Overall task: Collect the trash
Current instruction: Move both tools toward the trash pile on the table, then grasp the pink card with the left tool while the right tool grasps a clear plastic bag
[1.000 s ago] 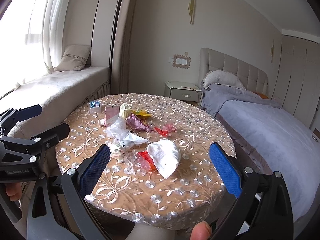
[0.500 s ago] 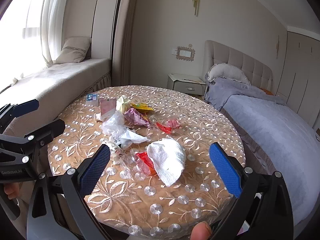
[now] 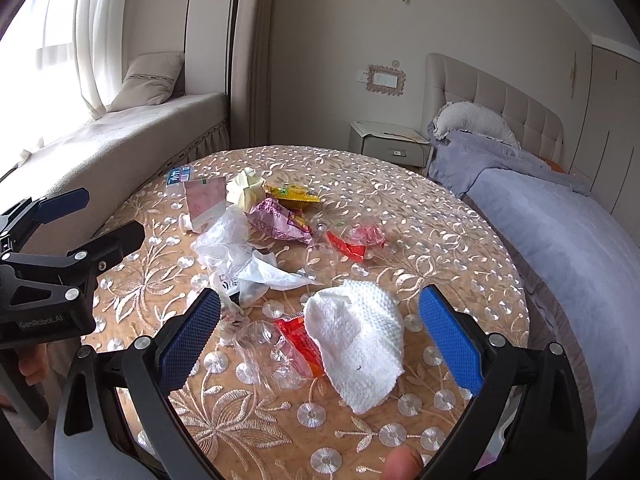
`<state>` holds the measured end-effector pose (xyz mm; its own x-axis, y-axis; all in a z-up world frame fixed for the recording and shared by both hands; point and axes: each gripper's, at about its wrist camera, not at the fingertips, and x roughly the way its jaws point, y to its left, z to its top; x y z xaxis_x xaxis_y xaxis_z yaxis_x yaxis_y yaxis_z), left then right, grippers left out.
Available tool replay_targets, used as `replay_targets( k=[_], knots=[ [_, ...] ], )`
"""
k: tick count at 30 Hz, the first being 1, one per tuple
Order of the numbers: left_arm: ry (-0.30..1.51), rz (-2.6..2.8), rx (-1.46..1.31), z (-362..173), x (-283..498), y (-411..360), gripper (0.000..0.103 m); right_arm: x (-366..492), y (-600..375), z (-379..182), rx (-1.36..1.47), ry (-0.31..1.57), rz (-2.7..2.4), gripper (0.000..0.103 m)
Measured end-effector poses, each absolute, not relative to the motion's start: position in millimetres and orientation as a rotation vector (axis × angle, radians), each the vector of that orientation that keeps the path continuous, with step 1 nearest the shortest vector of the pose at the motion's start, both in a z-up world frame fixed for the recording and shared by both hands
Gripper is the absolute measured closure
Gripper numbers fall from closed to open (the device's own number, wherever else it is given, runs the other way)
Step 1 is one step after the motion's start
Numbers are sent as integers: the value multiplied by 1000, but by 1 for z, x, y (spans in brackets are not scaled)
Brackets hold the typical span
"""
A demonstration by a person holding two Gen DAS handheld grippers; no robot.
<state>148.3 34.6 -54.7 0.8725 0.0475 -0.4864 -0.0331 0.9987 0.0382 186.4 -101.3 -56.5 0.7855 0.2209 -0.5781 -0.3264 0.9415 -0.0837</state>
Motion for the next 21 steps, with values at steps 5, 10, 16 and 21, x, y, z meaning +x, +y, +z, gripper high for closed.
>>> replay_targets(
  k=[5, 10, 16, 21],
  knots=[
    [516, 41, 30, -58, 168, 46, 5, 208, -91, -65, -188, 632, 307, 4],
    [528, 26, 9, -60, 192, 59, 5, 226, -82, -73, -195, 659, 310, 4],
    [554, 19, 48, -72, 227, 62, 11, 247, -73, -81, -198, 697, 313, 4],
    [599, -24, 56, -87, 257, 64, 19, 262, -65, -86, -203, 719, 311, 4]
  ],
)
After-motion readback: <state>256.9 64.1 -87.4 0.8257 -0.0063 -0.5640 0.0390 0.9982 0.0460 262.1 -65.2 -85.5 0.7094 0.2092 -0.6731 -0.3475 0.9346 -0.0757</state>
